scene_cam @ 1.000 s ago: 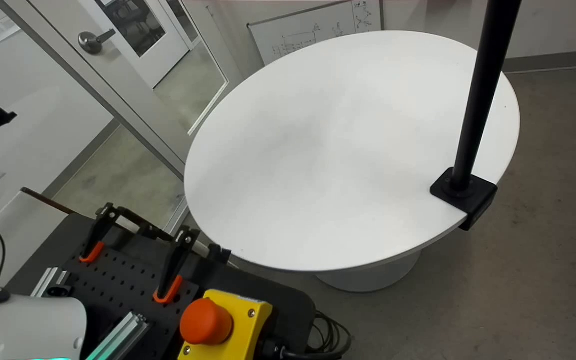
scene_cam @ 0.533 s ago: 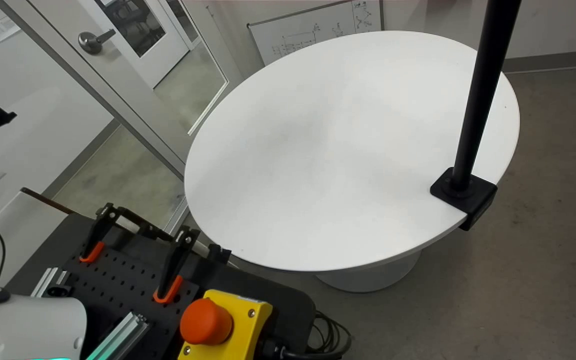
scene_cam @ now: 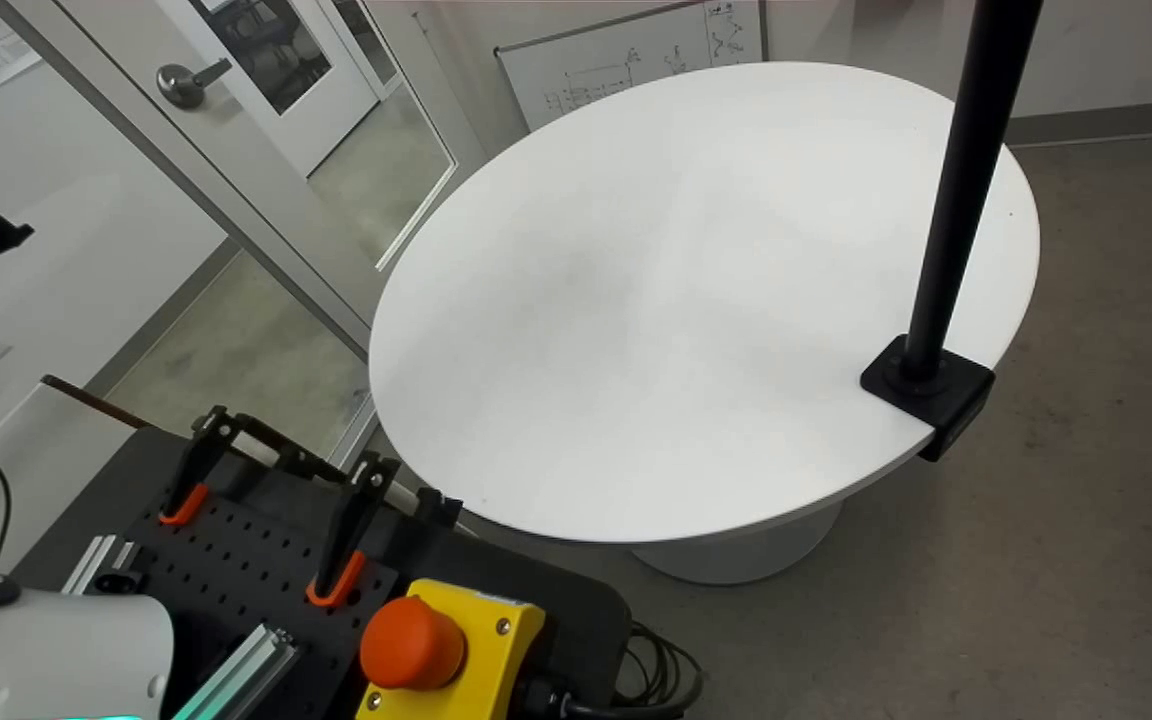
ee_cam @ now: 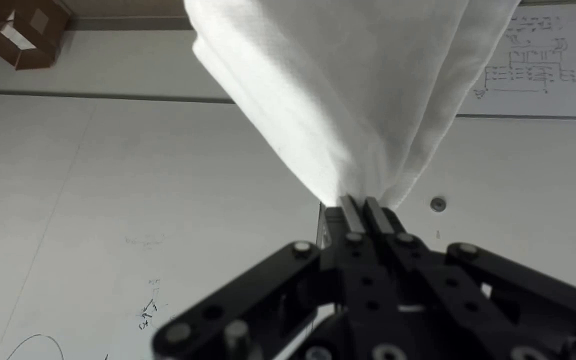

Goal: Take the white cloth off the black pole, put it down, pick it back up and put it on the black pole again

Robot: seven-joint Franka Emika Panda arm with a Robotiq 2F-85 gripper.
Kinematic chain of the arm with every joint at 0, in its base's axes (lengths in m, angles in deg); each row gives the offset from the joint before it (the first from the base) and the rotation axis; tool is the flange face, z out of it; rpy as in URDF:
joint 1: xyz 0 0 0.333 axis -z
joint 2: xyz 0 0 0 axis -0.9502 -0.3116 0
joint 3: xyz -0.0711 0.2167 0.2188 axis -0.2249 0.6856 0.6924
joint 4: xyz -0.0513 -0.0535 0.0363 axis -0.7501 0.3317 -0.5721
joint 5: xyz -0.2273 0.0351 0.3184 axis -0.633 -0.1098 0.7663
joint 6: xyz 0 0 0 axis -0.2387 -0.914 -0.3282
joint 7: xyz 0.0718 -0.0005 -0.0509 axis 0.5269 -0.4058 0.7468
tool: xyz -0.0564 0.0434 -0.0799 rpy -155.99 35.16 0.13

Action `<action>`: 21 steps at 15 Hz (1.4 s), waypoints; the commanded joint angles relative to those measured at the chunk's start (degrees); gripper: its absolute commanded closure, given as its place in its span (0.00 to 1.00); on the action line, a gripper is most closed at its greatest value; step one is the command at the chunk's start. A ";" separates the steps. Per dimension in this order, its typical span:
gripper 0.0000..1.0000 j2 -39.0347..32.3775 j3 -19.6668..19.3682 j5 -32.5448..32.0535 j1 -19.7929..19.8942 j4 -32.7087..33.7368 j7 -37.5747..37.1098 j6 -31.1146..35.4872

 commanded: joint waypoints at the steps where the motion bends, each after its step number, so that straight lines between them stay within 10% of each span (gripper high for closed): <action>1: 0.97 4.17 -1.79 0.12 0.13 -3.70 1.97 -1.13; 21: 0.97 -18.68 -4.83 -3.24 7.15 15.20 -14.70 -7.03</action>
